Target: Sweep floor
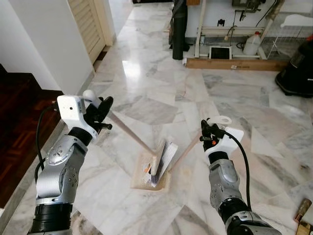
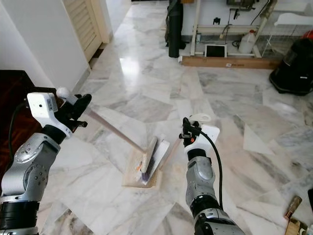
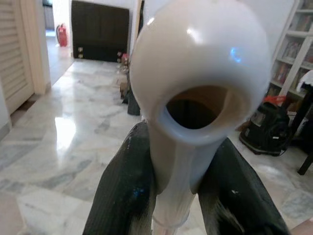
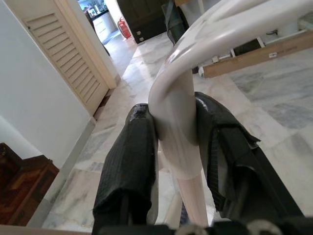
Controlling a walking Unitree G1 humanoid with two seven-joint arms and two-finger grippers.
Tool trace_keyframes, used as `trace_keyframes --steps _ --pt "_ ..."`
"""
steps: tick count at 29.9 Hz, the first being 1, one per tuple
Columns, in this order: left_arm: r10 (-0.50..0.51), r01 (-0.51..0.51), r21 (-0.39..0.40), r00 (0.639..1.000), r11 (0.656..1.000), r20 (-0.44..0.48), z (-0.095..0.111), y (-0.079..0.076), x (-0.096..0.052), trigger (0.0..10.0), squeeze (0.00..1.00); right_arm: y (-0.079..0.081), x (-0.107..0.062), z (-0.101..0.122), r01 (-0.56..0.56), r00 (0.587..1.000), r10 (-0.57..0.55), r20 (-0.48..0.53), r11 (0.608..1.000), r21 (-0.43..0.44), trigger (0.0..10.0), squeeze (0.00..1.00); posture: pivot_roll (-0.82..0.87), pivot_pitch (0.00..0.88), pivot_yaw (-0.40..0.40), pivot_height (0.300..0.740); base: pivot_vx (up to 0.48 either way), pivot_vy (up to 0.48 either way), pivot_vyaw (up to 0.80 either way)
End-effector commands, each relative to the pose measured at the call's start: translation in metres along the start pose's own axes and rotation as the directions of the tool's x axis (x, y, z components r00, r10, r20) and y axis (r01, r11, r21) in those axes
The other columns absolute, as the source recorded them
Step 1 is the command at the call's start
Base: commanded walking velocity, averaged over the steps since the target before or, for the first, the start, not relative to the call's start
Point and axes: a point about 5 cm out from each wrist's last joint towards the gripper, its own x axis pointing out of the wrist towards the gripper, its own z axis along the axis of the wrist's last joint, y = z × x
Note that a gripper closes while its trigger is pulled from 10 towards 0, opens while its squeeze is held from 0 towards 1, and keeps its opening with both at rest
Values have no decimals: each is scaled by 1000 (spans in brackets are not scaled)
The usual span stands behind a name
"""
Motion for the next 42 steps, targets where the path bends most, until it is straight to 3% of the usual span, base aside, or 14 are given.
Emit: trace_keyframes --steps 1,12,17,21,28,31,42 --pt "-24 20 62 998 998 60 20 -2 3 10000 0 9 8 9 -30 999 29 36 999 28 10000 0 63 0 55 740 0 0 0" --pt "-50 55 167 998 984 -35 12 0 -4 10000 0 5 9 9 -12 999 11 31 1000 15 10000 0 59 0 51 740 0 0 0" --pt "42 -42 234 999 971 4 19 13 -3 10000 0 3 9 10 -3 1000 3 29 1000 -2 10000 0 62 0 50 740 0 0 0" --pt "101 -93 326 995 941 -6 12 18 -4 10000 0 1 8 10 9 1000 -8 30 1000 -18 10000 0 62 0 50 740 0 0 0" --pt "12 28 348 994 937 -113 -5 6 -9 10000 0 -2 10 15 26 999 -25 44 999 -37 10000 0 55 9 46 740 0 0 0" --pt "-53 109 322 983 941 -178 -13 -1 -11 10000 0 -3 11 16 30 999 -28 45 999 -40 10000 0 57 7 45 740 0 0 0" --pt "-131 194 264 962 945 -238 -24 -11 -16 10000 0 -3 12 18 36 998 -33 51 998 -52 10000 0 57 9 43 740 0 0 0"
